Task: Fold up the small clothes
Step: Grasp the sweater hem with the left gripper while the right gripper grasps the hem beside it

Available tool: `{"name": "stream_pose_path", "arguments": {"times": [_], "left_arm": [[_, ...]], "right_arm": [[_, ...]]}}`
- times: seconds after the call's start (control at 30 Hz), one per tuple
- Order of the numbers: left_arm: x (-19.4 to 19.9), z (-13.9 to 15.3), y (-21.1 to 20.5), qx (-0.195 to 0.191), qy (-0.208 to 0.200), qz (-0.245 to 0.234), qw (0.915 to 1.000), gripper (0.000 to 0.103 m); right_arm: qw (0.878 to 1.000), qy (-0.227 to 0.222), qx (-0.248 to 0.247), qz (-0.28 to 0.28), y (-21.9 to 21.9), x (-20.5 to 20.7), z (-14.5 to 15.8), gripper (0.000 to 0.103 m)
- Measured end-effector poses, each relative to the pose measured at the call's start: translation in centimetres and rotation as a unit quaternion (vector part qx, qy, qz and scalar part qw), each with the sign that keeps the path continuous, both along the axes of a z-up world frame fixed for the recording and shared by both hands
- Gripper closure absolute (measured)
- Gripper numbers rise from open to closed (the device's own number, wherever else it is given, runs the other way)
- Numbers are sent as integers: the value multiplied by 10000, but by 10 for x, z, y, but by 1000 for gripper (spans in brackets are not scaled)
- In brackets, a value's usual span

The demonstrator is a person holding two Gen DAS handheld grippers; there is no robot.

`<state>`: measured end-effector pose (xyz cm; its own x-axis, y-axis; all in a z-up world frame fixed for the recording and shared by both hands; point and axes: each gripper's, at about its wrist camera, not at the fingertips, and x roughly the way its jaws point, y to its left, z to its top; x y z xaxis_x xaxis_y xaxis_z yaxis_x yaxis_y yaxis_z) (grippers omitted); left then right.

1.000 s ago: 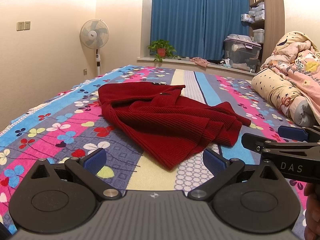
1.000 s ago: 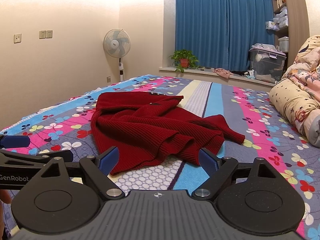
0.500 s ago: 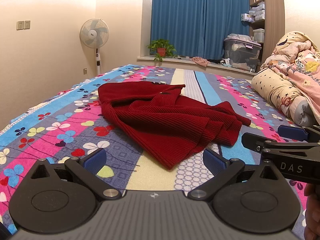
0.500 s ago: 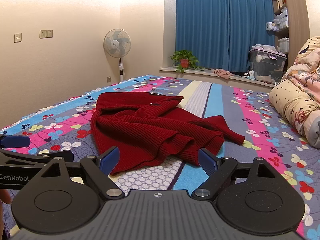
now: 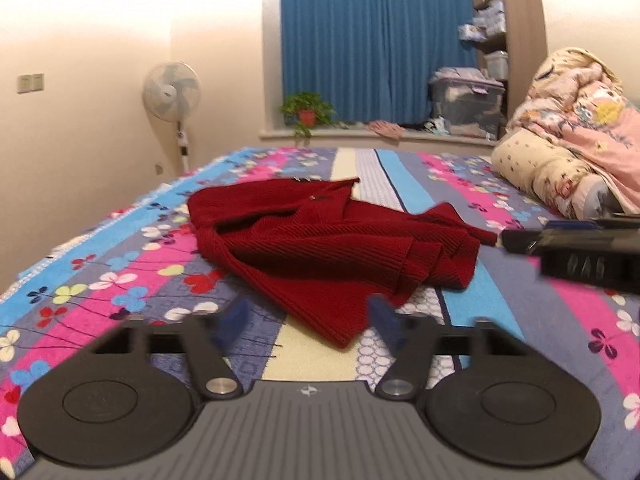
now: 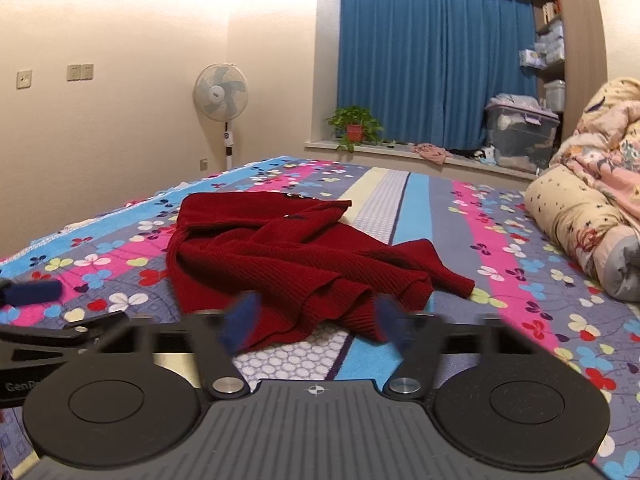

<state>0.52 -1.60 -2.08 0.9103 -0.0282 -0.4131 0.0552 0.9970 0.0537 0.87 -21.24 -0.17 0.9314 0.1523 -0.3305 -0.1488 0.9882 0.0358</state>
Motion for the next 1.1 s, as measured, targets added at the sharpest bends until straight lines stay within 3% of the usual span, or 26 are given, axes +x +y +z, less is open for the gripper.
{"name": "stream_pose_path", "arguments": {"times": [0.03,0.07,0.17,0.3,0.43,0.5,0.57,0.63,0.67,0.7,0.77,0.8,0.93,1.1], "left_arm": [[5,-1,2,-37,83,-63,9999,62],[11,-2,4,-62,162,-107,9998,69],[37,-6,8,-14,294,-106,9995,70],[87,-24,16,-138,666,290,9973,69],[139,-54,26,-465,1020,702,9912,56],[158,-66,29,-732,1172,919,9861,43],[173,-76,30,-1064,1318,1066,9798,35],[186,-87,28,-1274,1471,1161,9740,35],[190,-88,24,-1226,1420,1204,9748,36],[193,-88,20,-1132,1372,1119,9777,58],[199,-86,15,-964,1474,742,9816,83],[199,-82,16,-836,1468,616,9837,90],[186,-56,50,-695,1407,175,9875,92],[136,-22,130,-424,1572,-258,9863,93]], "right_arm": [[10000,52,67,-30,-3,2,1,82],[9998,109,168,-60,-7,5,3,87],[9991,159,370,-111,-16,8,8,87],[9985,239,486,-113,-21,10,13,84],[9987,284,401,-144,-23,14,16,77],[9986,327,392,-157,-23,16,15,77],[9981,399,423,-196,-25,20,14,76],[9975,472,472,-238,-28,25,13,75],[9971,506,502,-267,-30,27,13,75],[9968,533,523,-299,-32,29,12,75],[9960,591,564,-365,-36,33,10,74],[9956,623,581,-402,-37,35,9,74],[9934,749,665,-553,-44,39,4,74],[9924,796,693,-627,-45,39,1,74]]}}
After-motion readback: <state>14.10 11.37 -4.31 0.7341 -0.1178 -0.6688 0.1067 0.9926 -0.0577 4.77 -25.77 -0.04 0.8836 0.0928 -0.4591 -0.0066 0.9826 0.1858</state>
